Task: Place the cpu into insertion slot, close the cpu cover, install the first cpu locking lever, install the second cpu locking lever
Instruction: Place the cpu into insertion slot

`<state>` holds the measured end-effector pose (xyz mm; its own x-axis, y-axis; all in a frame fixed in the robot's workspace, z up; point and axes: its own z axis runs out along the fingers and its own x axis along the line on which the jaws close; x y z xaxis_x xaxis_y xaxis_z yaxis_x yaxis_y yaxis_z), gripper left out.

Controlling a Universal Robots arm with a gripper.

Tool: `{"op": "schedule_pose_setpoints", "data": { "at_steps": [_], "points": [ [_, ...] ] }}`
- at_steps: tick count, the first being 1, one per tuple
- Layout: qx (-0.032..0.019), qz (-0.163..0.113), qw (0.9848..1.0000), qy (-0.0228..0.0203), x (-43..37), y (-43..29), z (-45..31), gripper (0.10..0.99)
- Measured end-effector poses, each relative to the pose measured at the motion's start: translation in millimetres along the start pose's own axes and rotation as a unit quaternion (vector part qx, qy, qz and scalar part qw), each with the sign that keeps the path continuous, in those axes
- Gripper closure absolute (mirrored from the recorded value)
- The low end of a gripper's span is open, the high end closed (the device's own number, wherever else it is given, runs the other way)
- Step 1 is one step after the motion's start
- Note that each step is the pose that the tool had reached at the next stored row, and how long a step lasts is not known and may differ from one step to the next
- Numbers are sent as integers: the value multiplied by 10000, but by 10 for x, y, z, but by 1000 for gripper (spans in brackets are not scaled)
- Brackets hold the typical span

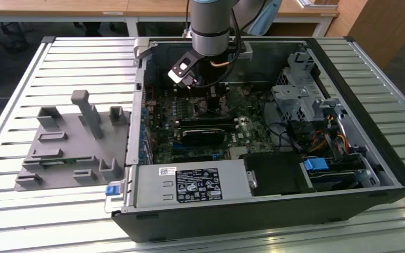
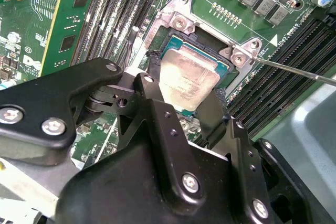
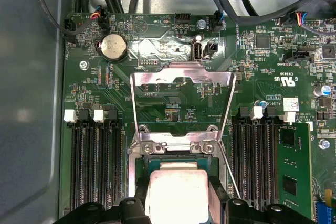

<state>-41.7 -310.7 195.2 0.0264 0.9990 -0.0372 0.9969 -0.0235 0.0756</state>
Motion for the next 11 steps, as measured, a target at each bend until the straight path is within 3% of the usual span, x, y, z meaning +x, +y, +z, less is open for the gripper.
{"op": "schedule_pose_setpoints", "data": {
  "at_steps": [4,5,11],
  "points": [
    [0,0,10000,0,0,0,1,545],
    [0,0,10000,0,0,0,1,482],
    [-1,0,10000,1,0,0,2,482]
  ]
}}
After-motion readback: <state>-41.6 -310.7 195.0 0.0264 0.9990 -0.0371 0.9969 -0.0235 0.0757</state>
